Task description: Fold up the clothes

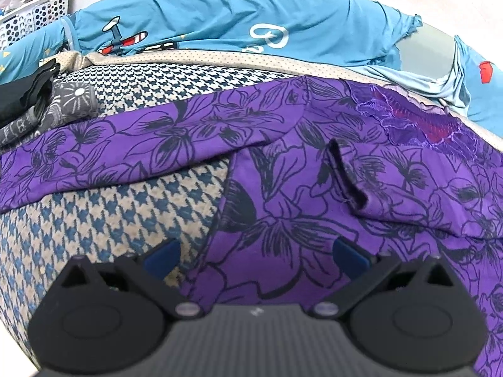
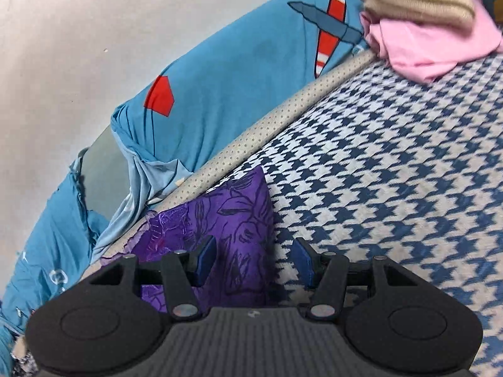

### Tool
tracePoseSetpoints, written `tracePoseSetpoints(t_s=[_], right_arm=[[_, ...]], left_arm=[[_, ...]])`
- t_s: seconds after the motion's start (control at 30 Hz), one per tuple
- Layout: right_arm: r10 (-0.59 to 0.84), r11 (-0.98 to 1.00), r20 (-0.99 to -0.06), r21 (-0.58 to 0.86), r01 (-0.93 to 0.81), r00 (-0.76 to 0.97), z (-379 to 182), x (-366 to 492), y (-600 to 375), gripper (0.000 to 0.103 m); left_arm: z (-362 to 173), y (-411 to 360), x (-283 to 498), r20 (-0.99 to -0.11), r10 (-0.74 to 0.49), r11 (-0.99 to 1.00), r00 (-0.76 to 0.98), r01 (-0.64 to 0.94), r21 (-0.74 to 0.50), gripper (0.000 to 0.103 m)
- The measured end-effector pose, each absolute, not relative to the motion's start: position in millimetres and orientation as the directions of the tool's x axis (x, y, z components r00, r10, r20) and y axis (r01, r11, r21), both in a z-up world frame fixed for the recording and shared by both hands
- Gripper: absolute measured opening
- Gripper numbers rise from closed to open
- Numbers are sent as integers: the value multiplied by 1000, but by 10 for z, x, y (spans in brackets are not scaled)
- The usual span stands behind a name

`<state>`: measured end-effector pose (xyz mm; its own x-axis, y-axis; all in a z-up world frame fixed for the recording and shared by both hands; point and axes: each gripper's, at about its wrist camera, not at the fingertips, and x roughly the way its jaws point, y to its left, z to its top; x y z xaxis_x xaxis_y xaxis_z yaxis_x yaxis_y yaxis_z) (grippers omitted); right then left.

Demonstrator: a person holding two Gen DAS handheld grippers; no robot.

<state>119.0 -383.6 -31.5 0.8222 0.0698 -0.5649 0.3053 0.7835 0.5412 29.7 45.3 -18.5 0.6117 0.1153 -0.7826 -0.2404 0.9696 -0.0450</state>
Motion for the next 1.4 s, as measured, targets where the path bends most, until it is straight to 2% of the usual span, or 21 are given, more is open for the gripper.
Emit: tracePoseSetpoints(t_s=[0.07,0.13,0.17,0.2,0.3,0.47,0.63,0.67,0.7,0.77,0.87,1.03,1.23,1.4], right_arm=[[73,783,-573,540,309,816,-358,1237,-3832,53],[89,774,-570,556,304,817,-390,1280,-3838,42],[100,772,-568,563,296,817,-391,1290,-3838,24],[112,775,-565,564,284,817,-378,1298,-3831,12],[49,820,-557,496,285,829,-264,1274,-3742,8],[-98,901,-525,314,300,845,-105,1271,-3579,7],[-148,913,-624,212,349,767,-265,1403,-3554,9],[-156,910,-632,206,359,759,-268,1405,-3556,11],[-163,907,-634,205,367,756,-262,1399,-3561,19],[-206,897,-616,191,398,760,-178,1348,-3557,28],[-247,898,-562,173,405,789,-14,1237,-3525,31],[-134,935,-535,210,285,834,145,1119,-3323,31],[-42,971,-591,165,172,806,80,1032,-2971,31],[-35,987,-693,90,134,721,-162,1097,-2800,33]], left_arm=[[-200,451,317,-786,115,969,607,-243,-45,103],[-209,451,329,-789,112,969,605,-243,-48,103],[-213,451,334,-790,111,969,603,-243,-50,103],[-216,445,341,-791,109,969,602,-242,-51,103],[-222,420,361,-793,102,970,601,-237,-54,103],[-211,344,383,-791,91,975,605,-215,-52,103],[-221,358,399,-792,101,975,602,-216,-40,103],[-222,380,403,-794,102,974,599,-221,-42,103],[-223,401,406,-796,103,973,597,-226,-44,103],[-217,465,402,-795,112,969,597,-243,-46,103],[-195,574,389,-789,134,961,600,-274,-45,103],[-170,769,364,-779,177,943,602,-331,-41,103],[-153,1026,317,-768,246,910,591,-414,-27,103],[-137,1229,264,-763,300,877,573,-480,-16,103]])
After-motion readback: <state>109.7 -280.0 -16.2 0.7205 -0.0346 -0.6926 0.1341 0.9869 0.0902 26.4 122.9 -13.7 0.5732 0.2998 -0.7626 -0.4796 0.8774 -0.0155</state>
